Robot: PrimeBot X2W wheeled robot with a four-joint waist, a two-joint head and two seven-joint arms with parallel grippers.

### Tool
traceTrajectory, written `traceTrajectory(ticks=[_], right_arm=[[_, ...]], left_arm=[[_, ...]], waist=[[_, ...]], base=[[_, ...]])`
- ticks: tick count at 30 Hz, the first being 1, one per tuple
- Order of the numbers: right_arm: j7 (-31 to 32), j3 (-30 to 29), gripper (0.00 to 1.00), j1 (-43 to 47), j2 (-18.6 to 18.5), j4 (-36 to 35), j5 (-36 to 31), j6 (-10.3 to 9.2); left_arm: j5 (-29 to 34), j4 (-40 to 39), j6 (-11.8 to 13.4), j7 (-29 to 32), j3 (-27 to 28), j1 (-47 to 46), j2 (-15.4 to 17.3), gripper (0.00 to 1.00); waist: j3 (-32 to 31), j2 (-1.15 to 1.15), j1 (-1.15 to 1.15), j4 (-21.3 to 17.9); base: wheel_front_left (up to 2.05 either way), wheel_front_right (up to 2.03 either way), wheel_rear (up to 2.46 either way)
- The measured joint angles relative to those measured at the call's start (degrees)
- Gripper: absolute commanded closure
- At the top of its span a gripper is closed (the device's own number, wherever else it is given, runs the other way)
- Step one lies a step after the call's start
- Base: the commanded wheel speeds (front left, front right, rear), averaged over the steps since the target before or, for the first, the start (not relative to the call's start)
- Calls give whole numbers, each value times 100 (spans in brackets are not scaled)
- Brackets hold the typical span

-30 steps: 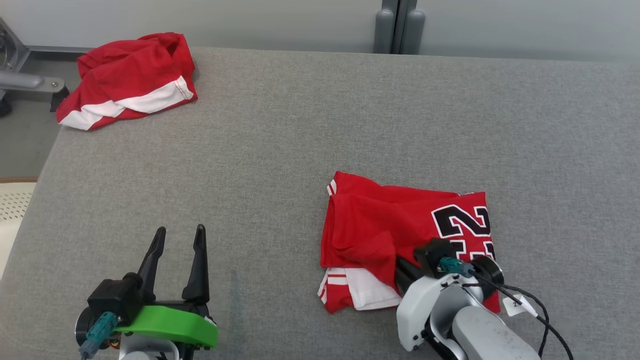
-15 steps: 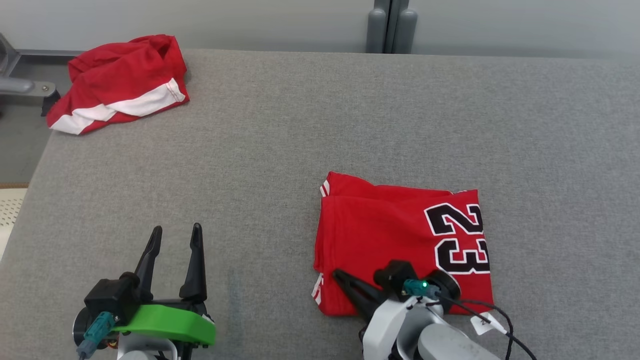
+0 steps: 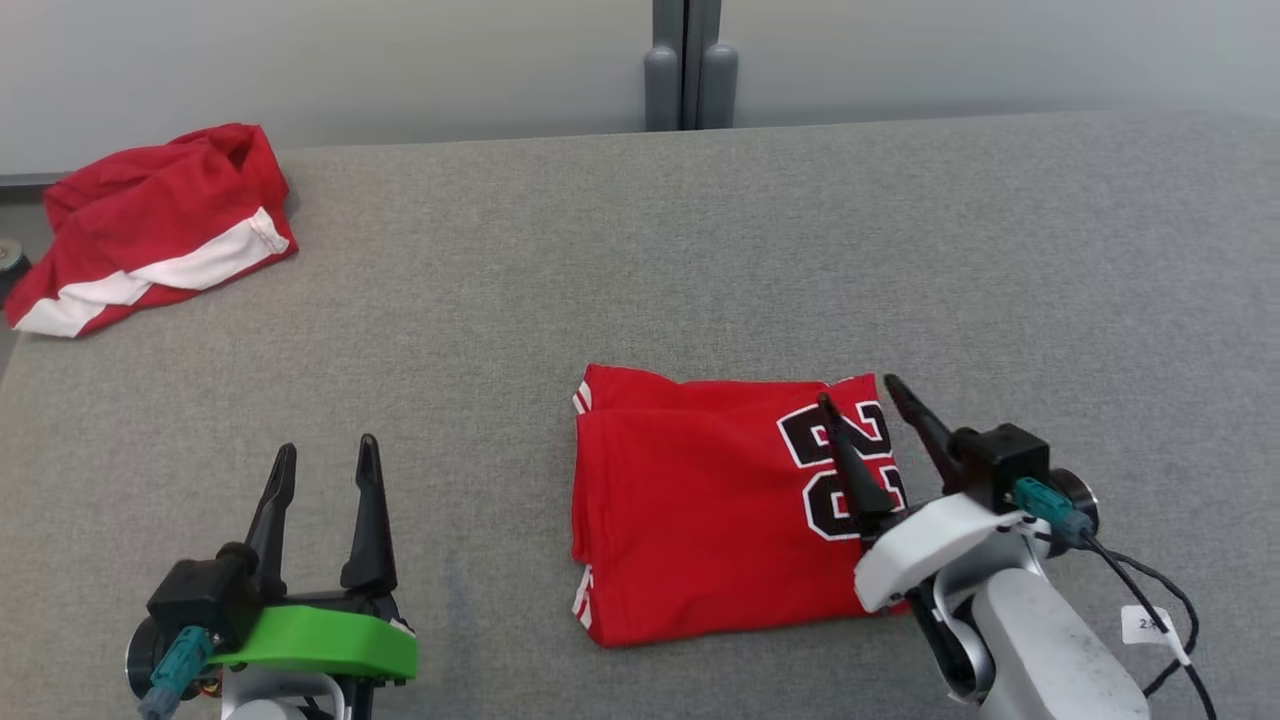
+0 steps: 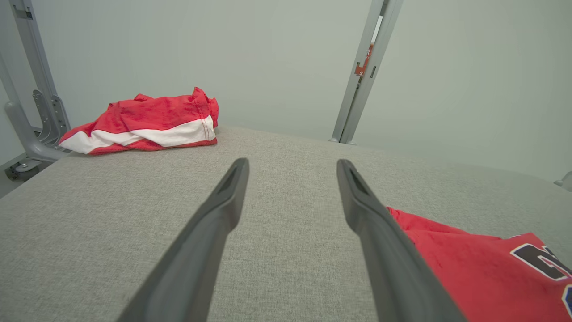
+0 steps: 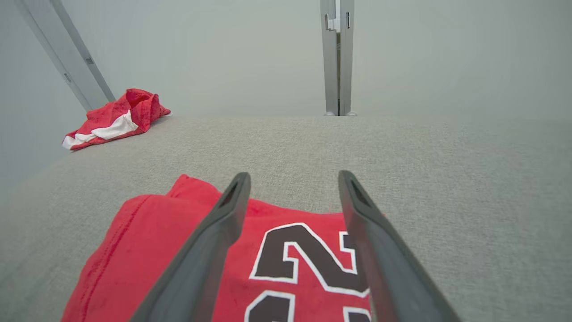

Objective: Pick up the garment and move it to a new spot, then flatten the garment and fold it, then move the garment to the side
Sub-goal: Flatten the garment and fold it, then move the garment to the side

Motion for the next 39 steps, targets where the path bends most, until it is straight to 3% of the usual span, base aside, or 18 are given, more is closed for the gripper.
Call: traceTrajectory(ticks=[4,10,39], right_arm=[[-16,-637,0,278,20,-248,-245,0],[-19,-1103,0,603,30,-504,-254,0],[-23,-1054,0,831,37,-656,-24,0]], left_arm=[[109,52,-63,-1,94,122,-115,0],[231,187,-179,0,238,342,-232,0],[534,371,-394,-1,653,520,-449,0]], waist=[[-93,0,0,-153],[-246,0,0,-294],[-417,0,0,-280]], base=[[0,0,0],[0,0,0],[0,0,0]])
